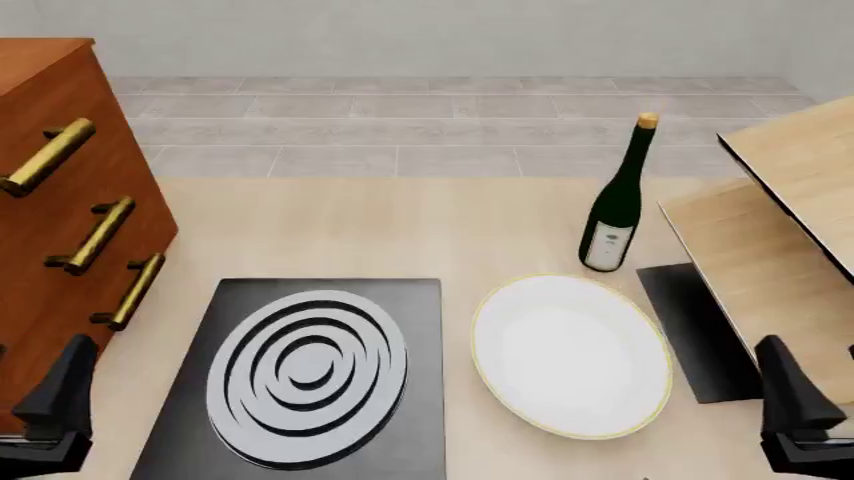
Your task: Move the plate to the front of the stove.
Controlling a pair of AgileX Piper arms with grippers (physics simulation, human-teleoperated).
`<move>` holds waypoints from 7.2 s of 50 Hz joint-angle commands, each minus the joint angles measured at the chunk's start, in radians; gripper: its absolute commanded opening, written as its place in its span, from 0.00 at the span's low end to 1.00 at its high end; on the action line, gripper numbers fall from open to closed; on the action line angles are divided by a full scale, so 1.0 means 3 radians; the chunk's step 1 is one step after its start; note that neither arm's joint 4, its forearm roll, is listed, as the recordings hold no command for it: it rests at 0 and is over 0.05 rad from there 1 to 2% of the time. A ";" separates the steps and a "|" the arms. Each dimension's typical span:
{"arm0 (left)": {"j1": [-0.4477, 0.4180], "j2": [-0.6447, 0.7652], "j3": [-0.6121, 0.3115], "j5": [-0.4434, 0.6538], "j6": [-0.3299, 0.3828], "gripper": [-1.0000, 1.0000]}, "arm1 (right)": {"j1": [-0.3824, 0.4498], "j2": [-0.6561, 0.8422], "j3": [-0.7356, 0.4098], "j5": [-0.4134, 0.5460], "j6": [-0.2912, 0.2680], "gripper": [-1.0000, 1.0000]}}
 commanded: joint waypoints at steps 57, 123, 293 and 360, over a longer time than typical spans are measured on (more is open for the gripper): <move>-0.2140 0.1957 -0.1052 -0.0788 0.1407 1.00 | 0.0000 0.0016 -0.0010 -0.0004 -0.0001 1.00; -0.3181 0.4452 -0.1614 -0.1719 0.3055 1.00 | 0.0000 0.0017 -0.0010 -0.0004 -0.0001 1.00; -0.3314 0.6950 -0.3044 -0.1480 0.3371 0.00 | 0.0000 0.0017 -0.0010 -0.0004 0.0000 1.00; -0.3405 0.5753 -0.2300 -0.1697 0.3915 0.00 | 0.0000 0.0018 -0.0010 -0.0004 0.0000 1.00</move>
